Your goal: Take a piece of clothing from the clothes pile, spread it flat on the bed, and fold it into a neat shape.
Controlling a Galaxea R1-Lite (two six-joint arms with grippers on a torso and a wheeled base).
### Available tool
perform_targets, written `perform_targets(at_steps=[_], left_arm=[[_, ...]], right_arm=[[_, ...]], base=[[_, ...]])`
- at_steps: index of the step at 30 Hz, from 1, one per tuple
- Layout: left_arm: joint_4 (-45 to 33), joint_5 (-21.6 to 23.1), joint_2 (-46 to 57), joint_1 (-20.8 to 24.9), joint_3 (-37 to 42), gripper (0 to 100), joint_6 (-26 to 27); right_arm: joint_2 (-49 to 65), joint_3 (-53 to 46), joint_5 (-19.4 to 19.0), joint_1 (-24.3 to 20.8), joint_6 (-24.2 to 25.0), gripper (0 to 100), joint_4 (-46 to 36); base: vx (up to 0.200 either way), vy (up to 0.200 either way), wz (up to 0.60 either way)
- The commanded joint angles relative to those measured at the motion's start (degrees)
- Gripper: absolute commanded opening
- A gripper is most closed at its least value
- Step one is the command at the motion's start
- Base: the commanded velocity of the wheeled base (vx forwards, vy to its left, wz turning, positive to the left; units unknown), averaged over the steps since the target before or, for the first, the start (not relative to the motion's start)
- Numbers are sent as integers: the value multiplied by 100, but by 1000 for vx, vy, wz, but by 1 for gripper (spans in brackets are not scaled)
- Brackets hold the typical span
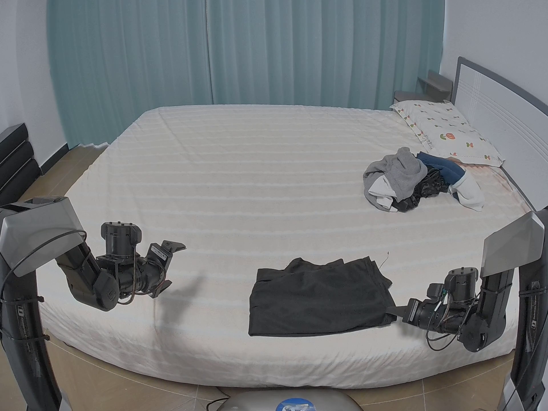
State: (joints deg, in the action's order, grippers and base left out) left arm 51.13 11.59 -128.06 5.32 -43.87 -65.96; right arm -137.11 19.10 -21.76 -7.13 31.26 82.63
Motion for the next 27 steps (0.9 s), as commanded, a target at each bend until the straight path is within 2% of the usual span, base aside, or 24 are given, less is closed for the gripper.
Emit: perform_targets(at_steps=[1, 9, 11, 13, 17, 21, 23, 27], left_arm=[[3, 1, -8, 5, -25, 100, -13], [3, 1, -17, -31, -51, 100, -13], [3, 1, -17, -22, -42, 100, 13], [3, 1, -17, -4, -34, 100, 22], [11, 1, -26, -4, -25, 100, 40], [11, 1, -26, -4, -25, 100, 48], [11, 1, -43, -4, -34, 100, 48], [11, 1, -52, 5, -42, 100, 48]], right_arm=[[17, 41, -39, 10, 3, 100, 8], [79, 489, -74, 151, 267, 100, 219], [17, 999, -4, 98, 856, 100, 210], [-44, 1289, 5, 63, 1102, 100, 184], [-325, 1649, 49, -16, 1234, 100, 227], [-853, 2080, 673, -192, 1190, 100, 359], [-976, 2247, 849, -280, 1181, 100, 377], [-1037, 2432, 866, -306, 1181, 100, 350]], base=[[0, 0, 0], [25, 0, 0], [200, 0, 0], [200, 0, 0], [50, 0, 0], [0, 0, 0], [0, 0, 0], [0, 0, 0]])
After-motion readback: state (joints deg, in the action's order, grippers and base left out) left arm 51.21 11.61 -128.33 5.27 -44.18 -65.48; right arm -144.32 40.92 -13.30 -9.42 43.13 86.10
